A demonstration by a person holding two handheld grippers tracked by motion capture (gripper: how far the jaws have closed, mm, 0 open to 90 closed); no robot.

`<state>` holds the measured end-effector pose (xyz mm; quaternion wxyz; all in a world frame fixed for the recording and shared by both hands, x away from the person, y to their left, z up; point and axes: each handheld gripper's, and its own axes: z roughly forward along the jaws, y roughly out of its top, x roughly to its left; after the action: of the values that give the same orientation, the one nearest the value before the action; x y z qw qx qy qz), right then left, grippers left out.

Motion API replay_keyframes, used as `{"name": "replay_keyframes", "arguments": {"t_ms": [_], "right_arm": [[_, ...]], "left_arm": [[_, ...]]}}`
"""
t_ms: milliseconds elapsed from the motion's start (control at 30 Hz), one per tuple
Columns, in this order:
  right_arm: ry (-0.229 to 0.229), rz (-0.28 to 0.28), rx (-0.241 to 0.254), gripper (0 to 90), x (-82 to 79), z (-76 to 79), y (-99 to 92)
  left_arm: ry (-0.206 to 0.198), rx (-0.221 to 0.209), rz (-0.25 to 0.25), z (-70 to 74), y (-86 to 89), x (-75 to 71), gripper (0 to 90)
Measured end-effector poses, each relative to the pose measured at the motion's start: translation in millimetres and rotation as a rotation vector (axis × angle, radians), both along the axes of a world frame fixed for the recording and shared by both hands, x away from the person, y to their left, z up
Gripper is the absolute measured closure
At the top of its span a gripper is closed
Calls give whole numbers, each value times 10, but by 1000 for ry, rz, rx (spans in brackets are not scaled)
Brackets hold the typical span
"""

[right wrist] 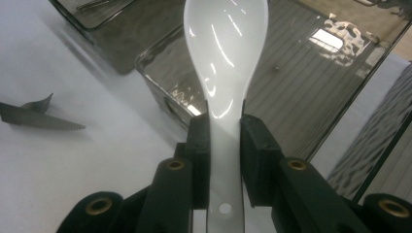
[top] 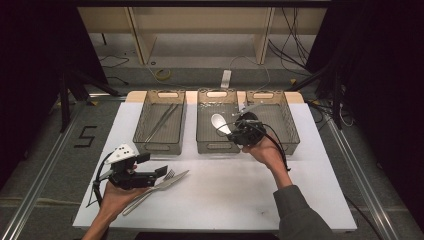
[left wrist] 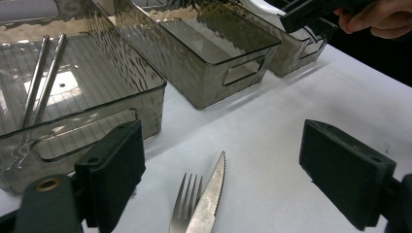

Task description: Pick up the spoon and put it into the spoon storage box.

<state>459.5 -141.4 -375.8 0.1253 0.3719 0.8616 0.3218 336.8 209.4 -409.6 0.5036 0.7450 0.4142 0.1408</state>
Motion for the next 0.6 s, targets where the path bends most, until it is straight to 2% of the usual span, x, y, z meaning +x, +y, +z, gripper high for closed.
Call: {"name": "replay_keyframes", "arguments": {"t_ms": [600], "right_arm": [[23,-78,10,760,380,-13,219]], "left_arm": [[-5,-6,0,-2,22,-67,160]]}}
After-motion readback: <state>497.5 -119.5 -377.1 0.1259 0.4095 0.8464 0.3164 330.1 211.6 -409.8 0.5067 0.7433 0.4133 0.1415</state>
